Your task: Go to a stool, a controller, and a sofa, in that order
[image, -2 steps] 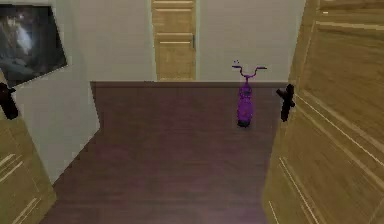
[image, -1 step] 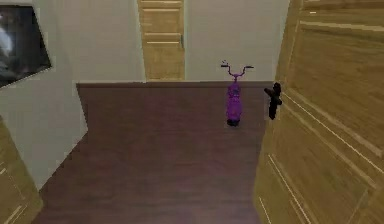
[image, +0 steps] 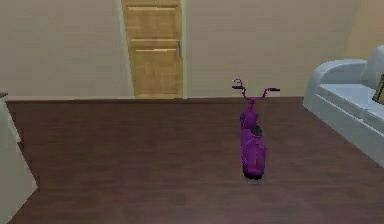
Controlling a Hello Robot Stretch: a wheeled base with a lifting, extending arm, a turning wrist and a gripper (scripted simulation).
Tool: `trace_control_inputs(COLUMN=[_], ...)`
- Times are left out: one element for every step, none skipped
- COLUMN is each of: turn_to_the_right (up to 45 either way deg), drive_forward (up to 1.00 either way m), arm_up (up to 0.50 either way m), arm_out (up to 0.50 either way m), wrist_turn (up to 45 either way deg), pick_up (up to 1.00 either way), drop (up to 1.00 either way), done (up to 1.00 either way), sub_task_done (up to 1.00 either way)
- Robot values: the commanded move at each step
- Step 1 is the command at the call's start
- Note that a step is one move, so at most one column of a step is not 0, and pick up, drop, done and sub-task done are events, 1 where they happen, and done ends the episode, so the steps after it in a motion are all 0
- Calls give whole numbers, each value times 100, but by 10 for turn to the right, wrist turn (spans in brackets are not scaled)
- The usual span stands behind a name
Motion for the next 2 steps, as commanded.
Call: trace_control_inputs(turn_to_the_right=[0,420], drive_forward=[50,0], arm_up=[0,0], arm_out=[0,0], wrist_turn=[0,0], pick_up=[0,0], drop=[0,0], done=[0,0], sub_task_done=[0,0])
